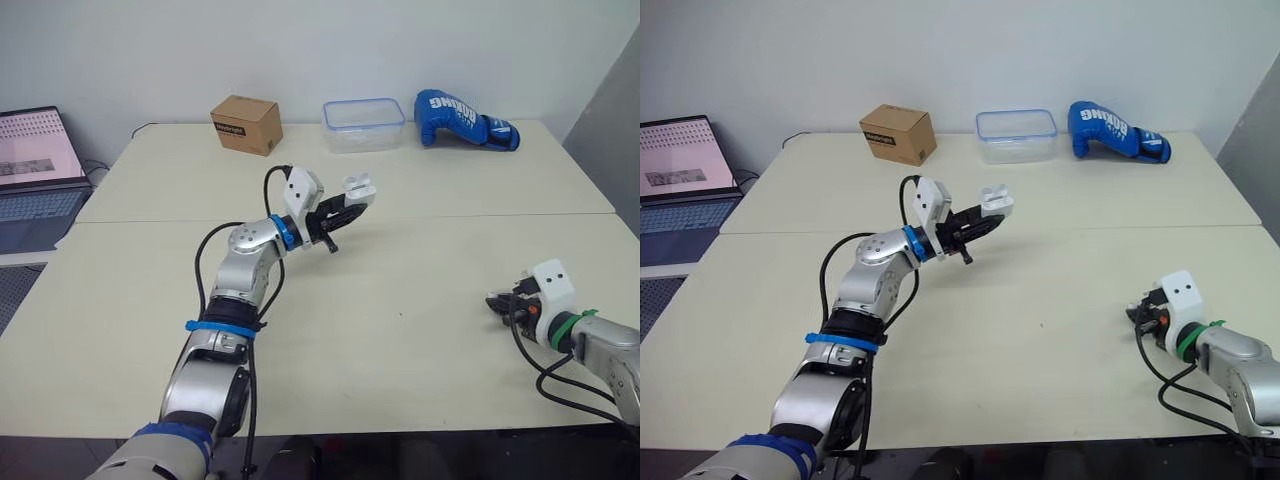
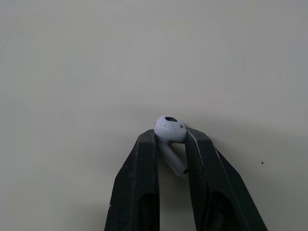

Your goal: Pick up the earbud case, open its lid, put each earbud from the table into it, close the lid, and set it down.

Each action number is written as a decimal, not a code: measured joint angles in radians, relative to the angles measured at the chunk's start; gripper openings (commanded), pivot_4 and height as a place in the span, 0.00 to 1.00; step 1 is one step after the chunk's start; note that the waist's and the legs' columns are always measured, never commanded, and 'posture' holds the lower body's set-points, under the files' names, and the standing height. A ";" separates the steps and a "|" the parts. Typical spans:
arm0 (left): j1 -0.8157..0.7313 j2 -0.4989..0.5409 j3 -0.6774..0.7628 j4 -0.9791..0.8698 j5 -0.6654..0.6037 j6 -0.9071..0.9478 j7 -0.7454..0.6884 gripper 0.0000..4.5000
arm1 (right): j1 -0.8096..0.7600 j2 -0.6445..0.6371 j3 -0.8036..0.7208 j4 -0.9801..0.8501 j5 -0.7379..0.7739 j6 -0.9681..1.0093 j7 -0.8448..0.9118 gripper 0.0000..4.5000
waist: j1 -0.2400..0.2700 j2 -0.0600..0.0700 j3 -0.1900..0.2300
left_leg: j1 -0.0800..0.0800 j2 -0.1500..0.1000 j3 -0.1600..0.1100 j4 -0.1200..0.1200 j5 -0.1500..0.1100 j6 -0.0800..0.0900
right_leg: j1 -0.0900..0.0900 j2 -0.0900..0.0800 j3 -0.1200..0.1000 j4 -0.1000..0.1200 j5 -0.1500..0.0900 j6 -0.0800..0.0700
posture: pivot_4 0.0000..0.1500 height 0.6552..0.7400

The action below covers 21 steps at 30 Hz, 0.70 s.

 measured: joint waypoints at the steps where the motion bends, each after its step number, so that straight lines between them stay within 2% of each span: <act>1: 0.002 -0.001 0.000 -0.001 -0.001 0.000 0.003 0.16 | 0.029 -0.069 0.010 -0.007 -0.005 -0.010 0.048 0.09 | 0.003 0.001 0.000 | 0.000 0.000 0.000 0.000 0.000 0.000 | 0.000 0.000 0.000 -0.001 0.000 0.000 | 1.00 1.00; 5: 0.044 0.002 0.003 -0.026 -0.003 0.001 0.021 0.16 | 0.211 -0.428 0.052 -0.007 -0.126 -0.197 0.291 0.09 | 0.010 0.001 -0.001 | 0.000 0.000 0.000 -0.001 0.000 0.001 | 0.002 0.000 -0.002 -0.005 0.000 0.000 | 1.00 1.00; 6: 0.053 0.001 0.002 -0.028 -0.004 0.003 0.024 0.16 | 0.241 -0.478 0.053 0.017 -0.155 -0.246 0.338 0.09 | 0.010 0.000 -0.001 | 0.000 0.001 0.000 -0.001 0.000 0.001 | 0.002 0.001 -0.002 -0.005 0.000 0.001 | 1.00 1.00; 11: 0.078 -0.007 -0.001 -0.063 -0.004 0.016 0.043 0.16 | 0.329 -0.629 0.082 0.162 -0.273 -0.523 0.508 0.09 | 0.010 0.000 -0.001 | 0.000 0.001 0.000 -0.001 0.000 0.001 | 0.004 0.001 -0.002 -0.007 0.001 0.002 | 1.00 1.00; 14: 0.089 -0.007 -0.001 -0.096 -0.008 0.030 0.054 0.16 | 0.321 -0.658 0.114 0.272 -0.329 -0.655 0.548 0.09 | 0.018 -0.001 -0.001 | 0.003 0.001 -0.001 -0.001 -0.001 0.002 | 0.011 0.001 -0.004 -0.012 0.001 0.002 | 1.00 1.00; 20: 0.151 -0.003 0.000 -0.155 -0.010 0.061 0.078 0.16 | 0.280 -0.656 0.149 0.400 -0.394 -0.738 0.574 0.53 | 0.036 -0.003 0.000 | 0.009 0.001 -0.001 0.000 -0.002 0.003 | 0.018 0.000 -0.004 -0.013 0.002 0.003 | 1.00 1.00; 21: 0.157 -0.003 0.000 -0.159 -0.011 0.069 0.082 0.16 | 0.273 -0.655 0.152 0.404 -0.401 -0.739 0.576 0.53 | 0.037 -0.003 0.000 | 0.009 0.001 -0.001 0.000 -0.002 0.003 | 0.018 0.000 -0.004 -0.013 0.002 0.003 | 1.00 1.00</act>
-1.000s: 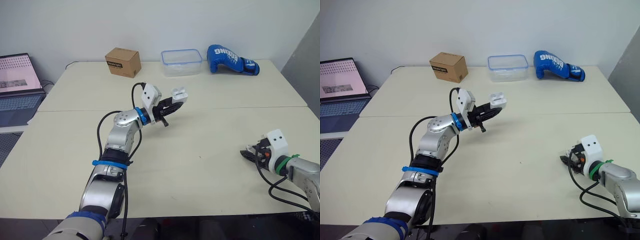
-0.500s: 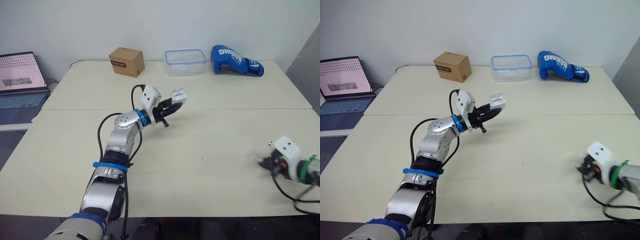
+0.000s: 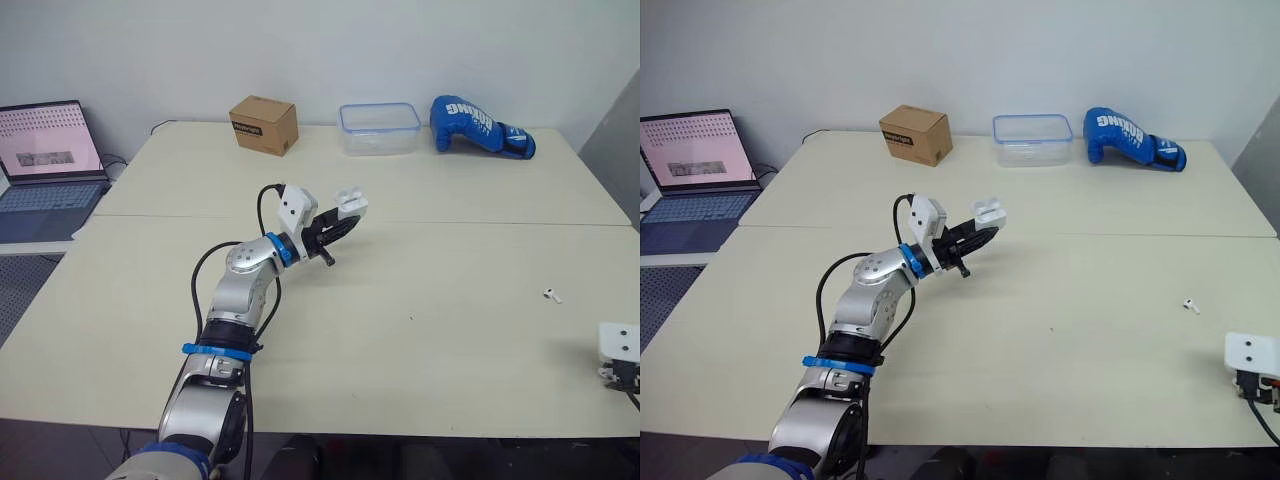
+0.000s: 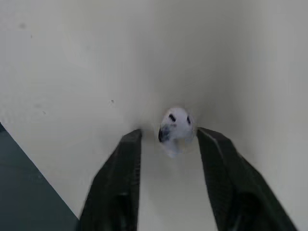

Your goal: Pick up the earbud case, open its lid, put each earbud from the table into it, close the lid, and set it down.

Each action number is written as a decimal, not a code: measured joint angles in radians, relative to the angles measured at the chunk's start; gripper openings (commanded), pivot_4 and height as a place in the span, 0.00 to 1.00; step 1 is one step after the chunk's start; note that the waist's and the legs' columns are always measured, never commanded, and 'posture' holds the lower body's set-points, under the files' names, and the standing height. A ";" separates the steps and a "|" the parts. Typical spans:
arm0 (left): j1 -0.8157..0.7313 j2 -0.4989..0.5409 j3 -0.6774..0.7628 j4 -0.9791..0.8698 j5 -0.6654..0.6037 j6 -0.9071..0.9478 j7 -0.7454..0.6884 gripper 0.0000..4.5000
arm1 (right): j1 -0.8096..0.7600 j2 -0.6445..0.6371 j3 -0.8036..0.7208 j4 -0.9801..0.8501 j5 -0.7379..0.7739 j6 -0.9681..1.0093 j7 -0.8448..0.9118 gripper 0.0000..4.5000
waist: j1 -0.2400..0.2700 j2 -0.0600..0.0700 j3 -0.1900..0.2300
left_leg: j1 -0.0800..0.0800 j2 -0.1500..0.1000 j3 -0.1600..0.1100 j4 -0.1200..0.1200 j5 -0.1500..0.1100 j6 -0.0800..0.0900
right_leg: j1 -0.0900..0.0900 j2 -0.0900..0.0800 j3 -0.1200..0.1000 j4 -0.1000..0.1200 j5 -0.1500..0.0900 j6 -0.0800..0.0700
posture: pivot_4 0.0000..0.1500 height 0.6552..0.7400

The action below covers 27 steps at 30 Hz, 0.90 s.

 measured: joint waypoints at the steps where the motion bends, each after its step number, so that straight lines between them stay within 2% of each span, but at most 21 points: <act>1: 0.006 0.000 0.000 -0.003 -0.001 0.006 0.002 0.16 | -0.005 0.003 0.005 0.001 -0.005 0.001 0.004 0.53 | 0.001 0.000 0.000 | 0.000 0.000 0.000 0.000 0.000 0.000 | 0.000 0.000 0.000 0.000 0.000 0.000 | 1.00 1.00; 15: 0.038 -0.015 -0.015 -0.070 -0.016 0.039 0.023 0.16 | -0.100 0.045 0.048 -0.032 -0.077 0.037 0.072 0.53 | -0.008 -0.008 -0.002 | 0.001 0.001 0.000 -0.001 0.000 0.000 | 0.000 0.001 0.000 0.000 0.000 0.000 | 1.00 1.00; 27: 0.055 -0.005 -0.018 -0.075 -0.021 0.043 0.025 0.16 | 0.048 0.044 -0.055 -0.168 -0.057 0.109 0.107 0.53 | -0.001 -0.008 -0.002 | 0.001 0.001 0.000 -0.001 0.000 0.000 | 0.000 0.001 0.000 0.000 0.000 0.000 | 1.00 1.00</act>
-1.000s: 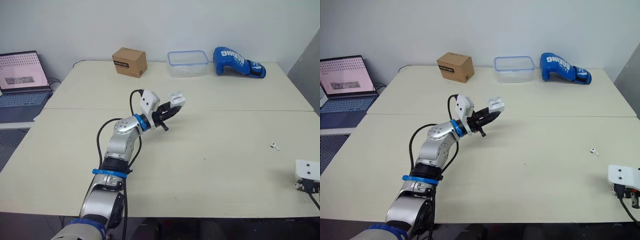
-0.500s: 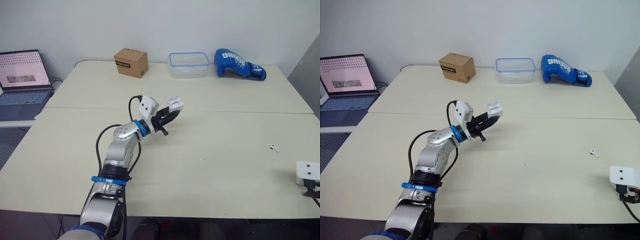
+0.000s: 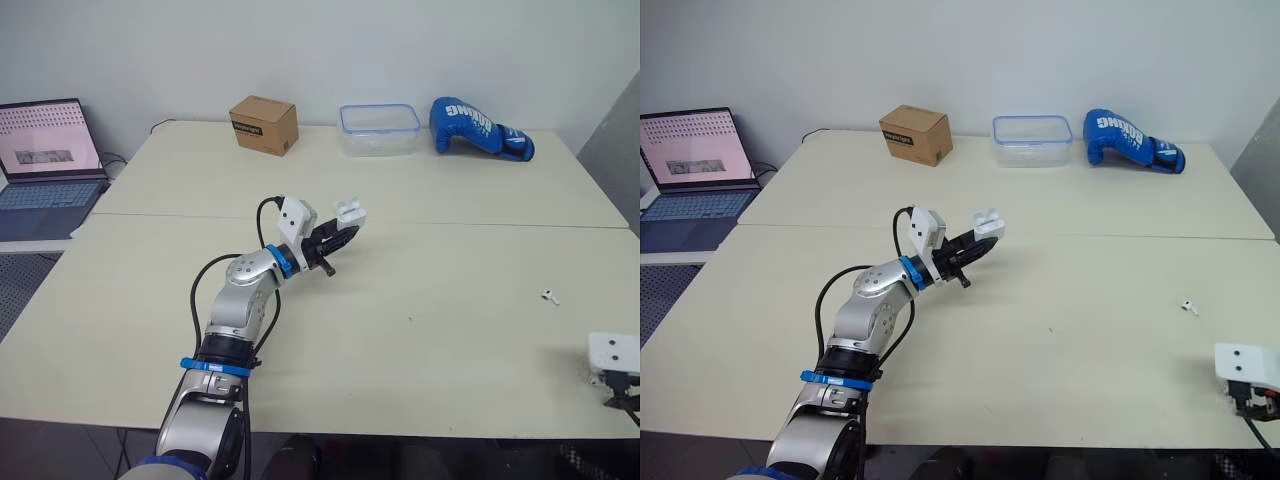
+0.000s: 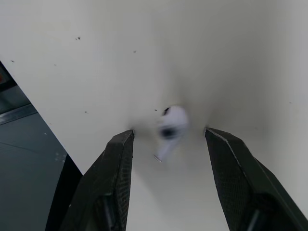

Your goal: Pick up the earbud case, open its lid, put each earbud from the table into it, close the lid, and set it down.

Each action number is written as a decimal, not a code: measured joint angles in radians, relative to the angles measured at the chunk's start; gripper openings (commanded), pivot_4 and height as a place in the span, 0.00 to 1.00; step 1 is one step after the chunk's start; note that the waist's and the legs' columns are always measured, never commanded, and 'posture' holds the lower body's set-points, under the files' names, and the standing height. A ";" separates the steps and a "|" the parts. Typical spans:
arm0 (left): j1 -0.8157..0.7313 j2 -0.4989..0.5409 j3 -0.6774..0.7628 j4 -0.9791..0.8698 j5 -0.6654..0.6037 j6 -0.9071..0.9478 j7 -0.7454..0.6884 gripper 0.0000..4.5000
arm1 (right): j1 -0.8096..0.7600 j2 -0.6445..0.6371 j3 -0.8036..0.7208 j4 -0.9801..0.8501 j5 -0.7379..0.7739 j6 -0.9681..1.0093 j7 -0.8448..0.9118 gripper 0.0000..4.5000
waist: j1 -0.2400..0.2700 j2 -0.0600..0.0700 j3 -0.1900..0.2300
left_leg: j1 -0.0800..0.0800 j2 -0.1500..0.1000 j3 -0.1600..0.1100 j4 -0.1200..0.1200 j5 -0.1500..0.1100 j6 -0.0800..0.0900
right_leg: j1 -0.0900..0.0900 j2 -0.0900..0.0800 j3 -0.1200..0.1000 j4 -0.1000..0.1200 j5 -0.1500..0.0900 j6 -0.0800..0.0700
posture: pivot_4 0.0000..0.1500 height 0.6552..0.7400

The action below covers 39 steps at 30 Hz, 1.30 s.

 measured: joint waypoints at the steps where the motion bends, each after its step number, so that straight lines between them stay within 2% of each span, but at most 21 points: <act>1: -0.001 0.000 0.000 0.000 0.000 0.000 0.000 0.16 | 0.000 0.003 -0.003 0.000 0.000 0.001 0.000 0.53 | 0.000 0.000 0.000 | 0.000 0.000 0.000 0.000 0.000 0.000 | 0.000 0.000 0.000 0.000 0.000 0.000 | 1.00 1.00; 21: -0.012 0.002 0.000 0.011 0.000 -0.011 -0.001 0.16 | -0.129 0.067 0.025 0.001 0.024 0.139 0.048 0.53 | -0.012 -0.001 0.000 | 0.001 0.000 0.001 0.000 0.000 0.000 | 0.000 0.000 0.001 0.000 0.000 0.000 | 1.00 1.00; 30: -0.012 0.004 0.000 0.011 -0.002 -0.011 -0.001 0.16 | -0.198 0.068 0.065 0.056 0.028 0.127 0.072 0.53 | -0.011 0.000 0.001 | 0.001 0.000 0.001 0.000 0.000 0.000 | 0.000 0.000 0.001 0.000 0.000 0.000 | 1.00 1.00; 39: -0.012 0.005 0.000 0.011 -0.004 -0.011 -0.003 0.16 | -0.181 0.051 0.059 0.109 0.028 0.076 0.089 0.53 | -0.010 0.001 0.001 | 0.001 0.000 0.001 0.000 0.000 0.000 | 0.000 0.000 0.001 0.000 0.000 0.000 | 1.00 1.00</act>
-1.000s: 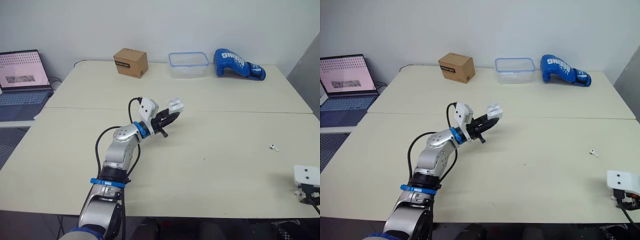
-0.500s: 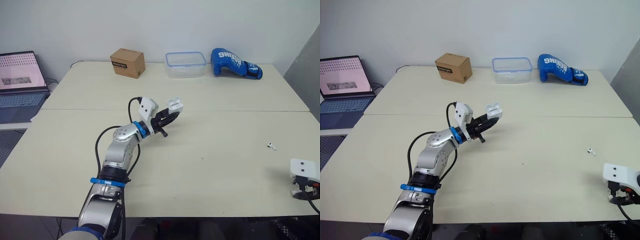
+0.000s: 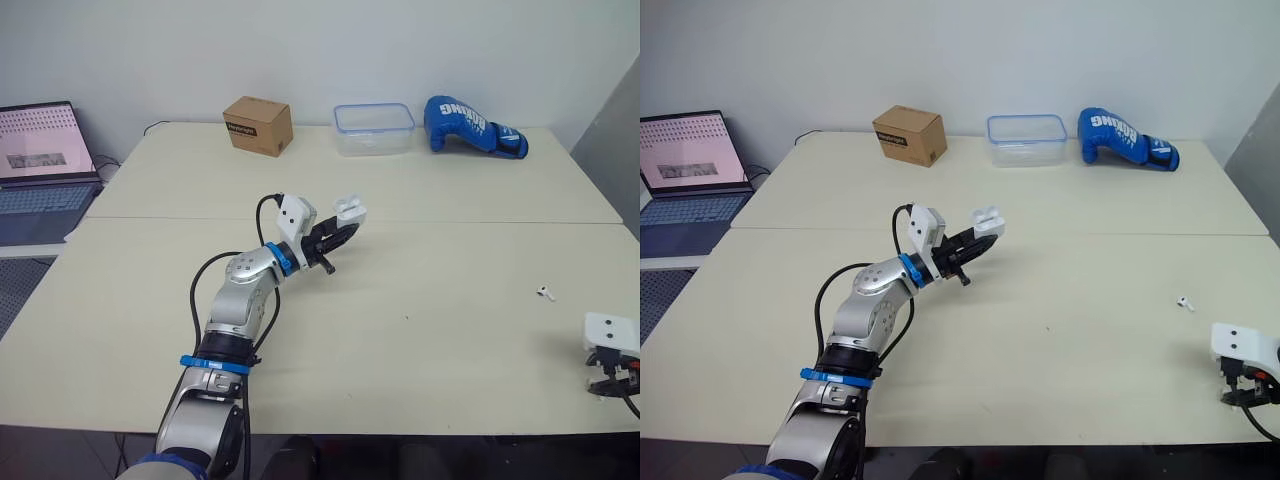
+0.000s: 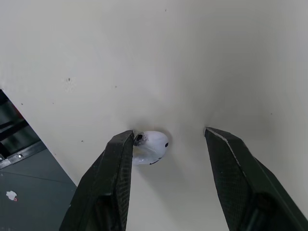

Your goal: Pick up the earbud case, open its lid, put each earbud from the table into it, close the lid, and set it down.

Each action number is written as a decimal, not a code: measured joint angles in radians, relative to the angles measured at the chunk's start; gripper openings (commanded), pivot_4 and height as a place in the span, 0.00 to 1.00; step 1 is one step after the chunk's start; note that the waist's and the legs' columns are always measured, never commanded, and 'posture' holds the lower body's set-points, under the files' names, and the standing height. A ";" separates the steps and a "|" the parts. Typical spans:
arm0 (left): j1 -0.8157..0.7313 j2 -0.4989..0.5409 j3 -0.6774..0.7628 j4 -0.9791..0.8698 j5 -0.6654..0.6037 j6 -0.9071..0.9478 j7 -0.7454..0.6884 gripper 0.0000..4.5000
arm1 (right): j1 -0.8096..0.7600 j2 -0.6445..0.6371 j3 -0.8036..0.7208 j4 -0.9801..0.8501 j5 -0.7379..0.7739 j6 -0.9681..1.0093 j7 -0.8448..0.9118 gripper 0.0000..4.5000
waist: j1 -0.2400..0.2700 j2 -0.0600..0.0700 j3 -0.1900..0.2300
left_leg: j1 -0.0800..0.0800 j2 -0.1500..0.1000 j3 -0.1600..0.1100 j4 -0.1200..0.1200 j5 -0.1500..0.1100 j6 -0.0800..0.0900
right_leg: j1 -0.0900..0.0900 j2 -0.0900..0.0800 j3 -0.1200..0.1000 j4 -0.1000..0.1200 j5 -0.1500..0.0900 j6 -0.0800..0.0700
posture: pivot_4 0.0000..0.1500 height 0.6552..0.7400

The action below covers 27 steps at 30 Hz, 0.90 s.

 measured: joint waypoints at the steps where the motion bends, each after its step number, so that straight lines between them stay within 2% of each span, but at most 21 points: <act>1: 0.000 0.000 0.000 0.000 0.000 0.000 0.000 0.16 | 0.005 -0.005 -0.001 0.001 0.000 0.000 0.001 0.53 | 0.001 0.000 0.000 | 0.000 0.000 0.000 0.000 0.000 0.000 | 0.000 0.000 0.000 0.000 0.000 0.000 | 1.00 1.00; 20: 0.000 0.000 -0.002 0.000 -0.001 0.000 -0.002 0.16 | 0.021 -0.019 -0.025 0.094 0.000 -0.029 -0.003 0.53 | 0.001 0.002 0.001 | 0.000 0.000 0.000 0.000 0.000 0.000 | 0.000 0.000 0.000 0.000 0.000 0.000 | 1.00 1.00; 27: 0.000 -0.004 -0.004 0.000 -0.001 0.000 -0.001 0.16 | -0.063 -0.019 -0.010 0.140 -0.003 -0.028 -0.007 0.53 | 0.000 0.006 0.001 | 0.000 0.000 0.001 -0.001 0.000 0.000 | -0.001 0.000 0.001 0.000 0.000 0.000 | 1.00 1.00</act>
